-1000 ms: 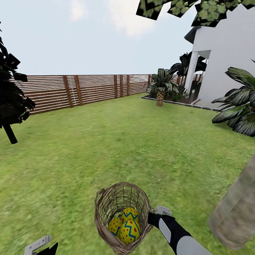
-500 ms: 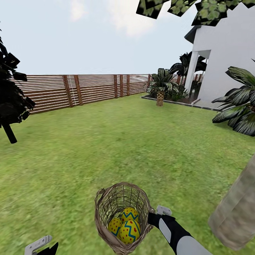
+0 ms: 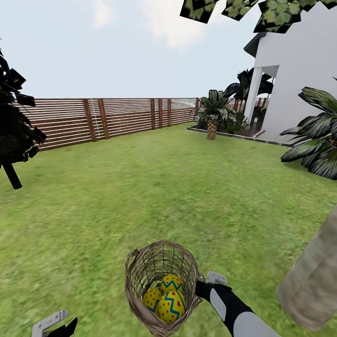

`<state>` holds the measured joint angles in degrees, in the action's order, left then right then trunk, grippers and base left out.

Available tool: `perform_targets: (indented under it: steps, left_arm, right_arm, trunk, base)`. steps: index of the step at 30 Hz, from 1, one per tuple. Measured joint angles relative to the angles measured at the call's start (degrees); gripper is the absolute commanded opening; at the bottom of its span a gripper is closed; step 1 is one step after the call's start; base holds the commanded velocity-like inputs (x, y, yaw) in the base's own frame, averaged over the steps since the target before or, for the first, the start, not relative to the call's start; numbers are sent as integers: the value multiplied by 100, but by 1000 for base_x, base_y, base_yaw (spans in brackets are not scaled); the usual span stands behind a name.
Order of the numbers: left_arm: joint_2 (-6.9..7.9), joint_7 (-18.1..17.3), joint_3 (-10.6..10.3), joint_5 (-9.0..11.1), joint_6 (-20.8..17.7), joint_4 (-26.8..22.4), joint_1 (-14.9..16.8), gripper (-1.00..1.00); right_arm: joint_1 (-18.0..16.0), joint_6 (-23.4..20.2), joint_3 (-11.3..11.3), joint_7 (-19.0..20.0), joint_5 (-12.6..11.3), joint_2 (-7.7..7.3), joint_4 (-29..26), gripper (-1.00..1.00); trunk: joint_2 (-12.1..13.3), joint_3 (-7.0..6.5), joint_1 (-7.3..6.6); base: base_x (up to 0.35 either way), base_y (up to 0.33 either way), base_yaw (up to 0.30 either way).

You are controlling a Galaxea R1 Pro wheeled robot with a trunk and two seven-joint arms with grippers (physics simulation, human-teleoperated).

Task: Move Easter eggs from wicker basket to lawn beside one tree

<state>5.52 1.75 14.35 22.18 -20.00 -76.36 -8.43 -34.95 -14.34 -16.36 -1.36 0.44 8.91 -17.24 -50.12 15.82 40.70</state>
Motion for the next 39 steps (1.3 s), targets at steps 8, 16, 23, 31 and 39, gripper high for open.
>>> perform_targets:
  steps: [8,16,23,31,39]
  left_arm:
    - [44,-5,4,-2,5,-35,11,100]
    - [60,4,-2,-26,-37,-18,11,100]
    - [82,20,-2,-61,-25,55,0,100]
    - [165,-18,67,-35,-47,280,0,100]
    - [175,-32,88,-29,-114,202,-42,100]
  right_arm:
    - [0,0,-2,0,2,-4,-1,-100]
    - [0,0,-2,0,0,-8,0,-100]
    - [3,0,-6,0,7,-9,0,-100]
    - [8,0,-11,0,12,-17,-9,-100]
    - [8,0,-3,0,6,-21,-12,-100]
  trunk:
    - [-321,144,176]
    - [-643,288,352]
    - [-924,414,506]
    - [-1245,557,681]
    - [-1566,701,857]
  base:
    - [0,0,0]
    - [0,0,0]
    - [0,0,0]
    - [0,0,0]
    - [0,0,0]
